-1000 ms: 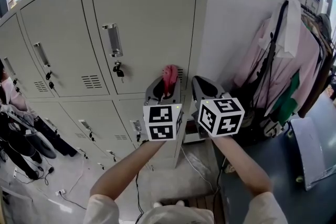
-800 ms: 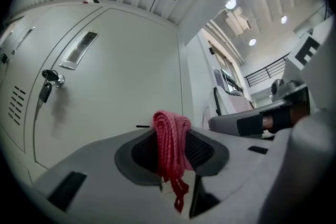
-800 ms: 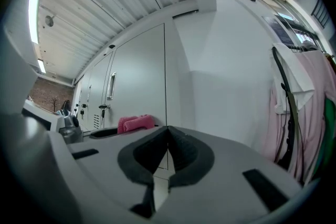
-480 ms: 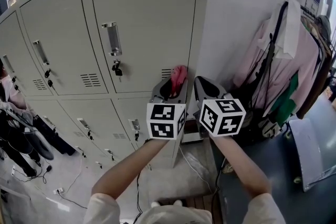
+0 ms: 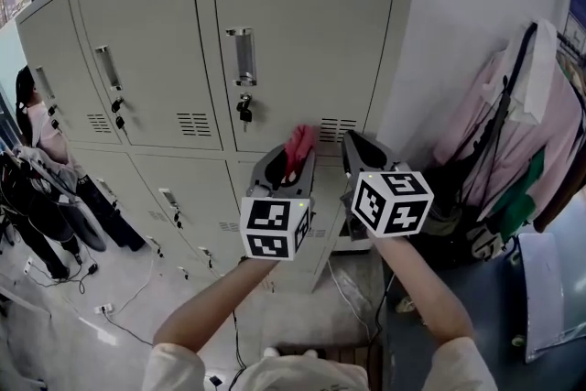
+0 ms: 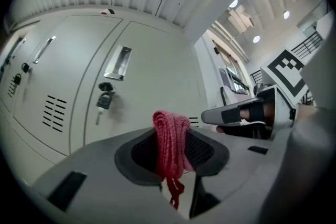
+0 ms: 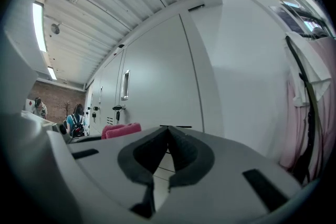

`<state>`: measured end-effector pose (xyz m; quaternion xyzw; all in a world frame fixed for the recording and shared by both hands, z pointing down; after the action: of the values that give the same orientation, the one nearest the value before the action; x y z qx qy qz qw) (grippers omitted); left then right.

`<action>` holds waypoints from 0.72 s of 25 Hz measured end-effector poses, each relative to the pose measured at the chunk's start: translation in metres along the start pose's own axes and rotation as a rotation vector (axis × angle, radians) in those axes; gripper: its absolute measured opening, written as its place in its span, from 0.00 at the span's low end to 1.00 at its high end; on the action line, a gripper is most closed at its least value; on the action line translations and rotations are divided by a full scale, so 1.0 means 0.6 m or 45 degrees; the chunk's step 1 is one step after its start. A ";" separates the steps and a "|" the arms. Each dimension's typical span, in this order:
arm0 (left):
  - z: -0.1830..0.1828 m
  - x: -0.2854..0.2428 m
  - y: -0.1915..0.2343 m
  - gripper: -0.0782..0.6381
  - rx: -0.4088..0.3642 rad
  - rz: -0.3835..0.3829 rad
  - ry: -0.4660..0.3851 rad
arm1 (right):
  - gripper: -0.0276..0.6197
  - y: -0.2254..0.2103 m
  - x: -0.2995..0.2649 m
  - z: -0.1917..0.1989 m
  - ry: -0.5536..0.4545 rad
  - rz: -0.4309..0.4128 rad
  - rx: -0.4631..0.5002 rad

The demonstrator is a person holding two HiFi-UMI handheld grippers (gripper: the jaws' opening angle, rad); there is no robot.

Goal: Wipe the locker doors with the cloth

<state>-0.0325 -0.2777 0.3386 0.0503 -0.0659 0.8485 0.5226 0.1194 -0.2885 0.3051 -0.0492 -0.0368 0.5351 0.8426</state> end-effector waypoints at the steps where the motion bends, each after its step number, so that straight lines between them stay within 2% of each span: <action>1: 0.001 0.009 0.015 0.28 -0.008 -0.033 0.005 | 0.05 0.012 -0.009 0.002 0.003 -0.025 0.001; 7: 0.025 0.064 0.099 0.28 -0.054 -0.228 0.082 | 0.05 0.075 -0.040 0.017 0.016 -0.136 0.013; 11: 0.035 0.068 0.151 0.28 -0.106 -0.353 0.098 | 0.05 0.098 -0.047 0.028 0.030 -0.177 0.029; 14: 0.043 0.055 0.162 0.28 -0.140 -0.370 0.114 | 0.05 0.098 -0.044 0.030 0.038 -0.177 0.038; 18: 0.051 0.047 0.160 0.28 -0.121 -0.373 0.090 | 0.05 0.085 -0.031 0.023 0.031 -0.149 0.046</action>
<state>-0.1303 -0.3004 0.3672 0.0047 -0.0795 0.7604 0.6446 0.0644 -0.2831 0.3126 -0.0384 -0.0196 0.4849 0.8735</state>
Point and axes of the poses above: the fingertips, and each gripper's own axes: x backward along the fingers, y to its left, z out of its underside, the point moved 8 cm from there along x, backward along the fingers, and after that the axes turned 4 degrees about -x, right-handed, at the moved point
